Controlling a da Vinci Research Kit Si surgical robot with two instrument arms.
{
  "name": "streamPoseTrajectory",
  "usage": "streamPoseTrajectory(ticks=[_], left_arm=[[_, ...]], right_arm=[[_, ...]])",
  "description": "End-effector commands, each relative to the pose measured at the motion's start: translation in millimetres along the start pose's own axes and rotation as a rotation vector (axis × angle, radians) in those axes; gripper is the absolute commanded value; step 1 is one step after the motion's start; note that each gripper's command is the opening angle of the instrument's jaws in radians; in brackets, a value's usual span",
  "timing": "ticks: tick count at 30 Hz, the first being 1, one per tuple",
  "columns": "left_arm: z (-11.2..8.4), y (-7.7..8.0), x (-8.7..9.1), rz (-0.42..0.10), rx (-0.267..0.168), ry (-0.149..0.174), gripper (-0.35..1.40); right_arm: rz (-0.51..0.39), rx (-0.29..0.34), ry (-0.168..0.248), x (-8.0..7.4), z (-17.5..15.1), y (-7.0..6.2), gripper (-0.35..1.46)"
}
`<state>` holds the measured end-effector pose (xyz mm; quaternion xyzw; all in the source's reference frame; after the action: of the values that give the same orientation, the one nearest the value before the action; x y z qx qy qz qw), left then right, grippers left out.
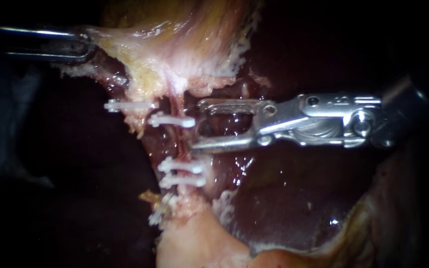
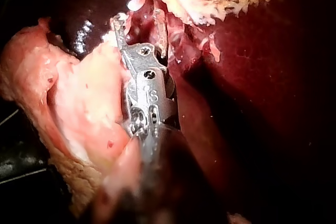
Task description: Going back third clip right tube
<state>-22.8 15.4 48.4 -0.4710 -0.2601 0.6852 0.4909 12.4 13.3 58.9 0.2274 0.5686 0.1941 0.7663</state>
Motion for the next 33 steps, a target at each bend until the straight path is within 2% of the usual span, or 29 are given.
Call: streamPoseTrajectory(ticks=[1, 6, 9, 12, 21, 27, 33], left_arm=[[0.0, 0.0, 0.0, 0.0, -0.001, 0.0, -0.35], [0.0, 0.0, 0.0, 0.0, -0.001, 0.0, -0.35], [-0.1, 0.0, 0.0, 0.0, -0.001, 0.0, -0.35], [-0.2, 0.0, 0.0, 0.001, -0.002, -0.001, -0.35], [-0.2, 0.0, 0.0, 0.001, -0.002, -0.001, -0.35], [0.0, -0.1, 0.0, 0.001, -0.001, 0.0, -0.35], [1.7, -0.9, -0.6, 0.006, 0.006, 0.005, -0.35]], right_arm=[[0.001, 0.002, 0.0, 0.0, -0.2, 0.0, 0.5], [0.0, 0.006, 0.0, -0.1, -0.7, -0.2, 0.5], [-0.037, 0.013, -0.001, -0.2, -1.8, -0.6, 0.5], [-0.104, 0.024, -0.003, -0.4, -4.1, -1.3, 0.5], [-0.168, 0.055, -0.004, -1.3, -9.6, -2.5, 0.5], [-0.17, 0.059, -0.004, -1.5, -10.5, -2.6, 0.5], [-0.171, 0.059, -0.004, -1.7, -10.4, -2.7, 0.5]])
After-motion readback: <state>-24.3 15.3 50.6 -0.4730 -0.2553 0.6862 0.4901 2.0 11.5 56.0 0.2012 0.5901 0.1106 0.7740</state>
